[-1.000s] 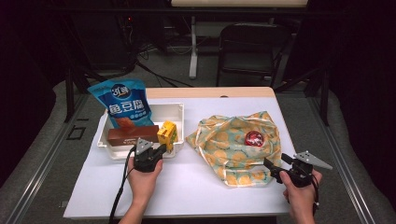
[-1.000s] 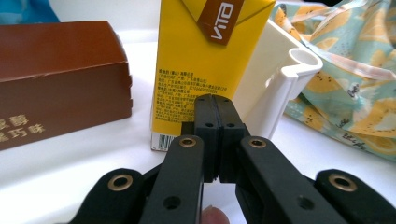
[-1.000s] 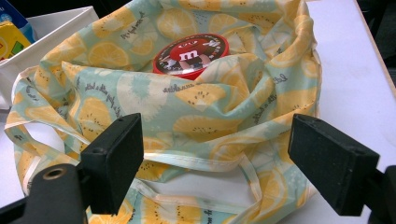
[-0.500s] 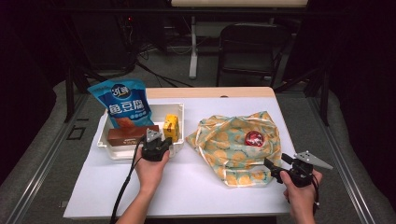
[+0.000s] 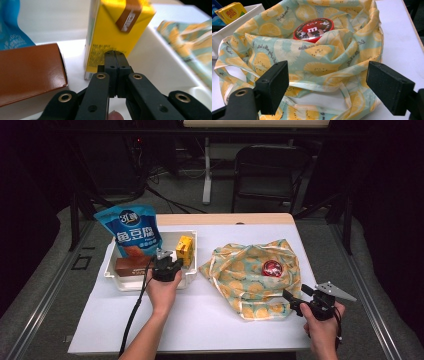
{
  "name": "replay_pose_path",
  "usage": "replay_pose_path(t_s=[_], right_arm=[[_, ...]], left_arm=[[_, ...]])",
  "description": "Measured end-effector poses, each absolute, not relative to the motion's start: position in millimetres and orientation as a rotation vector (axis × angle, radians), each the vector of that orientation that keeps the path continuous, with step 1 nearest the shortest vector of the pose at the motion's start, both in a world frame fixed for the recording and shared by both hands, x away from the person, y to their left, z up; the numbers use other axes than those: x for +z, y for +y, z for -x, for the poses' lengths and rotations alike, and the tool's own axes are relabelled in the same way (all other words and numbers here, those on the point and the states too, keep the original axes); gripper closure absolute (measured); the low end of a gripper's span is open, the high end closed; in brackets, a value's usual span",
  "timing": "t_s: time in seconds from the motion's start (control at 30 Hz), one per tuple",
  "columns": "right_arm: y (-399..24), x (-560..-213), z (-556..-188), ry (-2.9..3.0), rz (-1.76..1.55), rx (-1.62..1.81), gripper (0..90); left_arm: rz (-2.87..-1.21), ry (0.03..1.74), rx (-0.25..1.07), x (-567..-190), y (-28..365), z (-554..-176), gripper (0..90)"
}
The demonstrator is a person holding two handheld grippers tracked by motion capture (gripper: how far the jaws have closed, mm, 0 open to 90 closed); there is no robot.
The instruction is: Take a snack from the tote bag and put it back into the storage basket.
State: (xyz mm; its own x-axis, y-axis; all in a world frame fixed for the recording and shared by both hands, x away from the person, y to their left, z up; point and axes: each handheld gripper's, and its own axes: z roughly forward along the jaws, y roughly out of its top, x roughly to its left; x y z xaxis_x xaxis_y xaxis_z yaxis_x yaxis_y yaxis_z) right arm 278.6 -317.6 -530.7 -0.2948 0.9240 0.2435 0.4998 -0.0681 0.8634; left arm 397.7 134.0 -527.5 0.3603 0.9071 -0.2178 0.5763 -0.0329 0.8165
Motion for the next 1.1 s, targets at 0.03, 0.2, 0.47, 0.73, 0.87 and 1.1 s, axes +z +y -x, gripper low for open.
replay_pose_path(t_s=[0.03, 0.2, 0.47, 0.73, 0.87, 1.1], right_arm=[[-318, -531, -279, 1.786, -1.521, 1.329, 18.0], [-318, -531, -279, 1.786, -1.524, 1.326, 18.1], [-317, -531, -279, 1.779, -1.526, 1.330, 18.2], [-319, -531, -279, 1.777, -1.532, 1.334, 18.4], [-319, -530, -278, 1.771, -1.534, 1.330, 18.4], [-320, -531, -279, 1.775, -1.534, 1.327, 18.5]], left_arm=[[-1.719, 1.300, 0.464, -524, 132, -395, 90.0], [-1.749, 1.228, 0.422, -514, 122, -395, 90.0], [-1.790, 1.269, 0.444, -516, 116, -408, 90.0], [-1.814, 1.311, 0.461, -520, 120, -413, 90.0], [-1.810, 1.345, 0.472, -522, 124, -418, 90.0], [-1.818, 1.412, 0.499, -525, 126, -423, 90.0]])
